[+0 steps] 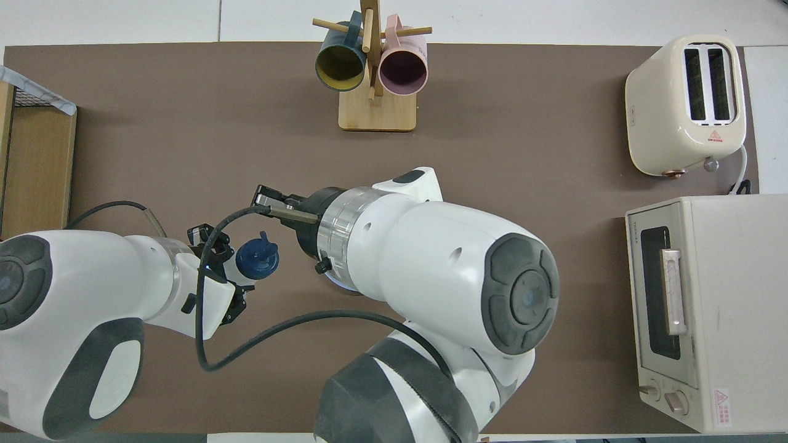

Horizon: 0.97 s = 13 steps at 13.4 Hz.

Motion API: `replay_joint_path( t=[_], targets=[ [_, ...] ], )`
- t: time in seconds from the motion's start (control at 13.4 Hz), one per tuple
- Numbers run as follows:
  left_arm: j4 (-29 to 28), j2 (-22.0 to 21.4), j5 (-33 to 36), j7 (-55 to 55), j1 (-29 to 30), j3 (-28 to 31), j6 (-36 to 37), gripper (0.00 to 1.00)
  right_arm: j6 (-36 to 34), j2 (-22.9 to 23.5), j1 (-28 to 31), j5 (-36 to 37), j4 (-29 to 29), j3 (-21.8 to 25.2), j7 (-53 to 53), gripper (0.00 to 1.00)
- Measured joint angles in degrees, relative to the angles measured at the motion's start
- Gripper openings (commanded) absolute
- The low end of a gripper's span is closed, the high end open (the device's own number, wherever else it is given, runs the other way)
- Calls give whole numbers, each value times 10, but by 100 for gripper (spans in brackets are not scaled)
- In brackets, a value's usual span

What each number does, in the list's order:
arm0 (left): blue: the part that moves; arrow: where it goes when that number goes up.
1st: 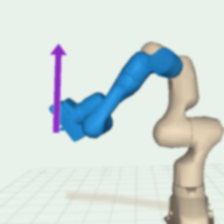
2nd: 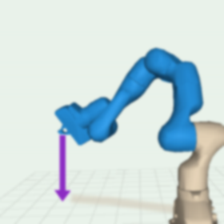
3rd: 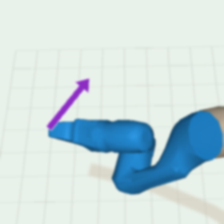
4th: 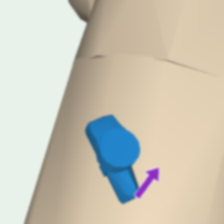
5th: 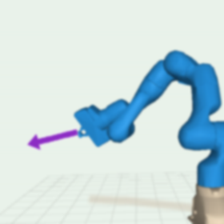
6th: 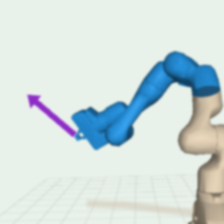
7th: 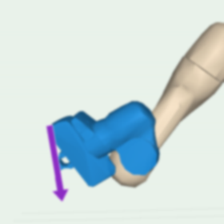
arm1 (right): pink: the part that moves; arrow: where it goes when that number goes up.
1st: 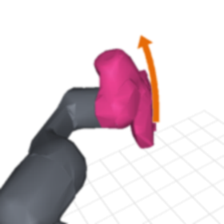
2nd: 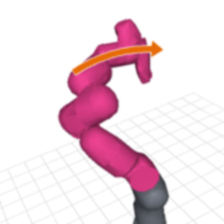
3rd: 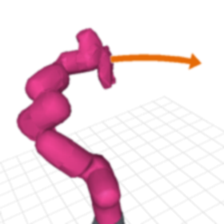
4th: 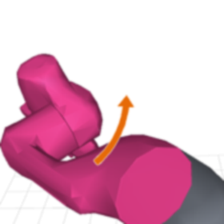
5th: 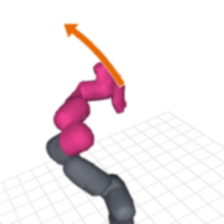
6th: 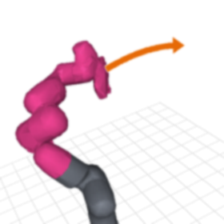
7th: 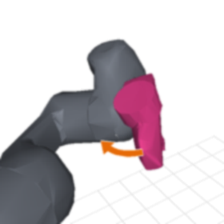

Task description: Put bread on plate and add seasoning

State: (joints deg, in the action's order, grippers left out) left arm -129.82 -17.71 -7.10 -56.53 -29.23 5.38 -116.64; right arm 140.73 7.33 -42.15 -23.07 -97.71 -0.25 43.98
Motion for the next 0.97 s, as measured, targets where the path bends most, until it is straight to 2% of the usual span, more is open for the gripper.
replay_joint_path(
  t=[0.67,0.82,0.97],
  targets=[
    [0,0,0,0,0,0,0,0,-11,-11,-22,13,-15,-3,-6,38],
    [0,0,0,0,0,0,0,0,-11,-11,-27,13,-20,-4,-6,34],
    [0,0,0,0,0,0,0,0,-11,-11,-26,13,-23,-3,-6,24]
  ],
)
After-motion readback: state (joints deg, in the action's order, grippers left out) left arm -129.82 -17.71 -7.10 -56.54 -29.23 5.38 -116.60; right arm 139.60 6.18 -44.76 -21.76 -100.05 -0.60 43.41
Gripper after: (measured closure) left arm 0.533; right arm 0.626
